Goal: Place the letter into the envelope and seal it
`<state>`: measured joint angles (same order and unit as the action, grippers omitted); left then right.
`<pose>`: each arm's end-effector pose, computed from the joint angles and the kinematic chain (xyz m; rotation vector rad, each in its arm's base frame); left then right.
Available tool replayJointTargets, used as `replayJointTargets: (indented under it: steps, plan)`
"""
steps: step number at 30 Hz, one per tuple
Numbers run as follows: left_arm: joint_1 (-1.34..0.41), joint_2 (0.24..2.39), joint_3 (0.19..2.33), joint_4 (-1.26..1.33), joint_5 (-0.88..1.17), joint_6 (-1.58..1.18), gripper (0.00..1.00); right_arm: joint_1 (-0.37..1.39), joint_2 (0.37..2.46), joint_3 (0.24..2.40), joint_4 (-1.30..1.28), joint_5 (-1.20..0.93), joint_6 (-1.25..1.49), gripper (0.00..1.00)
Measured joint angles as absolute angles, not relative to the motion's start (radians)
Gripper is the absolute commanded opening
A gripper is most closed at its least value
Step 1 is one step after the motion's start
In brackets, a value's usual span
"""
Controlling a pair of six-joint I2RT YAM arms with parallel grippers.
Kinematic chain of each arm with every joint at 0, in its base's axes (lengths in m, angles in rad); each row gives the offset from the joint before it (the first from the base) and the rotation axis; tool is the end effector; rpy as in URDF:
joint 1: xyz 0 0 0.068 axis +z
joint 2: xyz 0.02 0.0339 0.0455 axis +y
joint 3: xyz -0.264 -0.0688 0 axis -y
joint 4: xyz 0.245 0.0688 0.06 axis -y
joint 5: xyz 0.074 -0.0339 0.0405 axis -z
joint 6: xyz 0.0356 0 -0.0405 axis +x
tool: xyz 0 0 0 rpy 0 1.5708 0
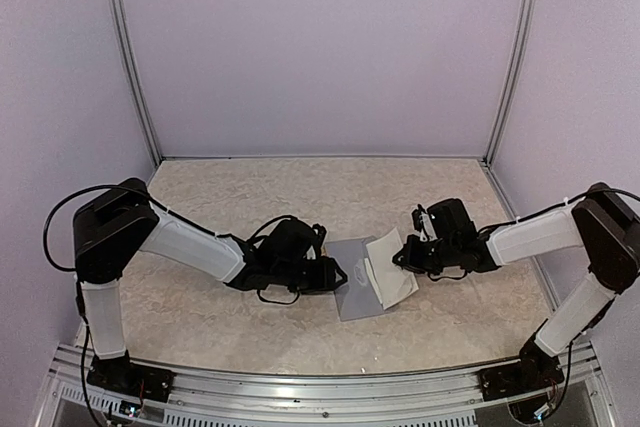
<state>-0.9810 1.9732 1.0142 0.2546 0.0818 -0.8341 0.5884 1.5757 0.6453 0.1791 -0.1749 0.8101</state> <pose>0.2182 -0.3313 0.1194 0.2303 2.4861 -0.9727 0.2424 0.1692 0.1425 0.1808 2.4802 0.8614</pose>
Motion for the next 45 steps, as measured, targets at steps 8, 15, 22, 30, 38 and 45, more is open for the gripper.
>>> replayJointTargets:
  steps: [8,15,22,30,38,45]
  plan:
    - [-0.979,1.995,1.034,0.262,0.078,-0.834,0.4,0.588,1.619,0.645,0.197,-0.167,0.79,0.0]
    - [-0.976,1.998,1.035,0.262,0.078,-0.834,0.38,0.587,1.634,0.645,0.24,-0.165,0.79,0.0]
    - [-0.976,2.001,1.037,0.262,0.08,-0.834,0.37,0.584,1.692,0.645,0.307,-0.184,0.816,0.0]
    - [-0.974,2.003,1.039,0.262,0.083,-0.834,0.36,0.582,1.714,0.645,0.358,-0.203,0.839,0.0]
    - [-0.971,2.014,1.047,0.273,0.09,-0.834,0.35,0.602,1.752,0.646,0.404,-0.27,0.863,0.0]
    - [-0.97,2.017,1.05,0.274,0.09,-0.834,0.31,0.613,1.764,0.651,0.424,-0.284,0.886,0.0]
